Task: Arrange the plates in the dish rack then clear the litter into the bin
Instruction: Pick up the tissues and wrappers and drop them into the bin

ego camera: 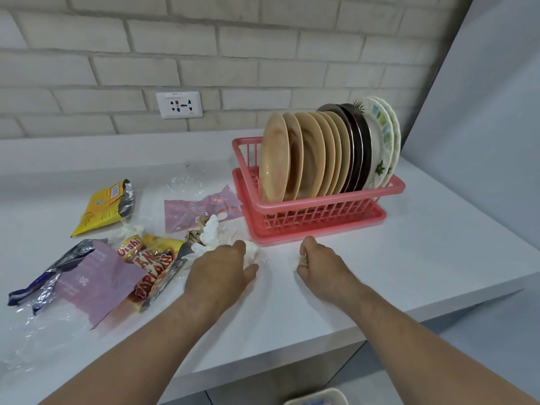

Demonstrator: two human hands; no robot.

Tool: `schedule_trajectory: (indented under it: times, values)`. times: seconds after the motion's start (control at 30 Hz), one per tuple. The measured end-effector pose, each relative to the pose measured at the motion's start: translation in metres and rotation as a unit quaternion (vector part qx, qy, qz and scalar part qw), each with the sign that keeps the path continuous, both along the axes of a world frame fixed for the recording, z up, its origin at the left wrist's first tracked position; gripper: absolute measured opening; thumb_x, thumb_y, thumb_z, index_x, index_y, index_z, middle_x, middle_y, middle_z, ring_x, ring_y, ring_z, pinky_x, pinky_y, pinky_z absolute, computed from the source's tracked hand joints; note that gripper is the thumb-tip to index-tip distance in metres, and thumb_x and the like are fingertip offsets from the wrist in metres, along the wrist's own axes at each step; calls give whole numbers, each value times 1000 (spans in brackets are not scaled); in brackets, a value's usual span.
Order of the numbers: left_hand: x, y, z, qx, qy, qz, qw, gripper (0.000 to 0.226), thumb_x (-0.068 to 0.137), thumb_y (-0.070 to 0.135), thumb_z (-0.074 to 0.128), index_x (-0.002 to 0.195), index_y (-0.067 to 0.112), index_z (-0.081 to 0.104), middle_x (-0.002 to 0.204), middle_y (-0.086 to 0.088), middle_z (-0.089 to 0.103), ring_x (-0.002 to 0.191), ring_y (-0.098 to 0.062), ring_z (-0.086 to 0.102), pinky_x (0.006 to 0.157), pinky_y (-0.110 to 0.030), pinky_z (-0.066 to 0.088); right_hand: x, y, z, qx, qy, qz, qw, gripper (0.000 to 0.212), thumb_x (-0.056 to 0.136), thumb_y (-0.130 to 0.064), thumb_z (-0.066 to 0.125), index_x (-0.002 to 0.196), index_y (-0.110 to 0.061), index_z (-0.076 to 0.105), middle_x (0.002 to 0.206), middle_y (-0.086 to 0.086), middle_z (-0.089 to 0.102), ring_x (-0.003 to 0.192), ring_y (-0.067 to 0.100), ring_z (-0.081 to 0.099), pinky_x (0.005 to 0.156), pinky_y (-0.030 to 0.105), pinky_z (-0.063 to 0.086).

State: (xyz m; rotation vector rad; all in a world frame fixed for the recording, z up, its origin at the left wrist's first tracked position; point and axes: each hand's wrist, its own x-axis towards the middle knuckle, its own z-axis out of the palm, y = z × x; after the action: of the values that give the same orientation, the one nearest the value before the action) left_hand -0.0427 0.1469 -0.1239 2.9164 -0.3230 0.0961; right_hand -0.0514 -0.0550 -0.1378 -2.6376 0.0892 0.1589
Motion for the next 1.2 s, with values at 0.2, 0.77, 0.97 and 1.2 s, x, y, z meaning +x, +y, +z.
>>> schedule_trajectory:
  times: [0.2, 0.77, 0.97, 1.2]
  values:
    - [-8, -2, -23, 0, 18, -9, 1000, 42, 91, 42, 52, 124, 16, 46, 113, -4, 56, 99, -25, 60, 67, -31, 42, -15, -1, 2, 3, 0, -22, 1000, 19, 95, -25, 43, 114, -26, 46, 109, -1, 52, 93, 23, 53, 75, 32, 43]
    - [-20, 9, 10, -260, -52, -90, 960, 6, 87, 10, 53, 84, 12, 48, 90, -1, 55, 79, -20, 50, 62, -30, 36, -67, 15, 24, 148, -50, -103, 982, 14, 86, -2, 49, 87, -6, 63, 96, 5, 56, 76, 30, 68, 60, 26, 55]
    - [-48, -26, 7, -306, -19, -138, 942, 26, 91, 6, 45, 110, 19, 58, 99, 7, 59, 88, -13, 53, 72, -23, 38, -99, -1, 22, 173, 26, -88, 981, 22, 87, -2, 44, 85, -7, 66, 74, 0, 63, 67, 17, 64, 58, 22, 54]
    - [-76, -79, 0, -294, 28, -161, 942, 28, 97, 47, 39, 112, 29, 55, 92, 4, 63, 84, -16, 58, 74, -29, 46, -128, -54, 14, 137, 5, -100, 986, 17, 92, -20, 49, 87, -21, 65, 83, -7, 64, 70, 9, 57, 58, 19, 45]
